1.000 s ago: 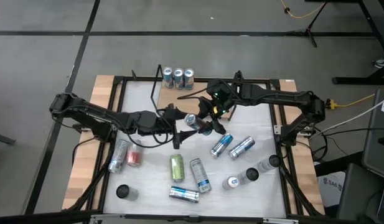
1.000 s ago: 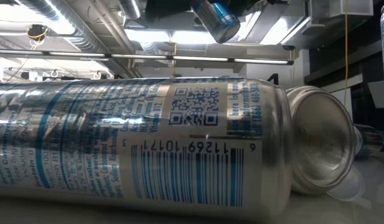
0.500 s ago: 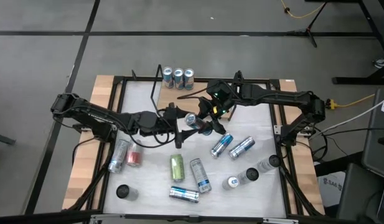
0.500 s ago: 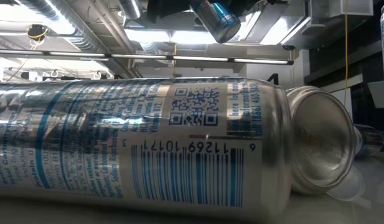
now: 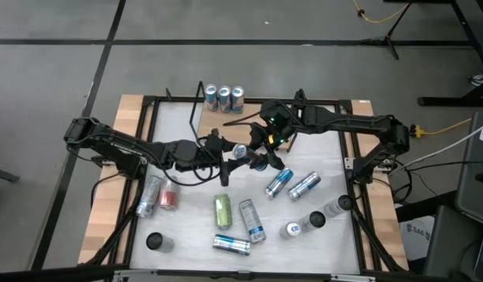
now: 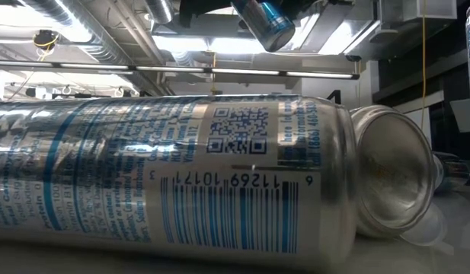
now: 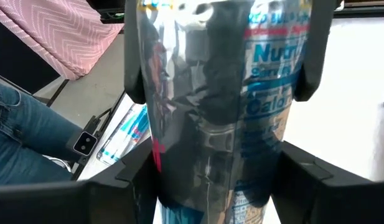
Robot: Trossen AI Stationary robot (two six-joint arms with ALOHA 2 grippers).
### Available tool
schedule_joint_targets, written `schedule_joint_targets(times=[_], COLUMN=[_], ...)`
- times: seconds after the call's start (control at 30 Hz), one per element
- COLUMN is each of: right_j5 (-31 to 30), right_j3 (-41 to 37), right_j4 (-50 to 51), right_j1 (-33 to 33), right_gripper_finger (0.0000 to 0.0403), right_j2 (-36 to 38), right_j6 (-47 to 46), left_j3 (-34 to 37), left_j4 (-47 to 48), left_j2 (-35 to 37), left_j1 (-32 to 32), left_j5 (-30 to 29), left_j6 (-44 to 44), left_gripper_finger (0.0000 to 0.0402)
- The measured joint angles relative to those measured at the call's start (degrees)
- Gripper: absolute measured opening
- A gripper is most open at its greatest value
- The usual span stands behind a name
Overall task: Place canned beverage on shelf
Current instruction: Put the blue soda can on the shelf aligned with the other blue soda can
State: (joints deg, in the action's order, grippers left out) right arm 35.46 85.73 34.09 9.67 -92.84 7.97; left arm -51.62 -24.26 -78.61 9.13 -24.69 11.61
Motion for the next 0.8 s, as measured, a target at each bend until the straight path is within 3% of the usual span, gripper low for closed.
schedule_joint_targets(times=[0.47, 0.63, 0.8], right_j5=[-5.1, -10.2, -10.6], right_j3=[0.0, 0.0, 0.0], right_j4=[0.4, 0.6, 0.8], right_j1=[0.1, 1.1, 3.1], right_gripper_finger=[0.0292, 0.0292, 0.0292], right_j2=[0.1, 1.7, 3.3], right_j6=[-0.6, -0.4, -0.4], left_j3=[0.0, 0.0, 0.0], left_j4=[3.8, 10.0, 19.3], left_j2=[1.4, 5.2, 10.5], left_j1=[-2.9, -4.9, -8.4], left_j5=[1.9, 2.0, 1.9], left_j6=[0.1, 0.0, -1.7], left_gripper_finger=[0.0209, 0.0209, 0.0209])
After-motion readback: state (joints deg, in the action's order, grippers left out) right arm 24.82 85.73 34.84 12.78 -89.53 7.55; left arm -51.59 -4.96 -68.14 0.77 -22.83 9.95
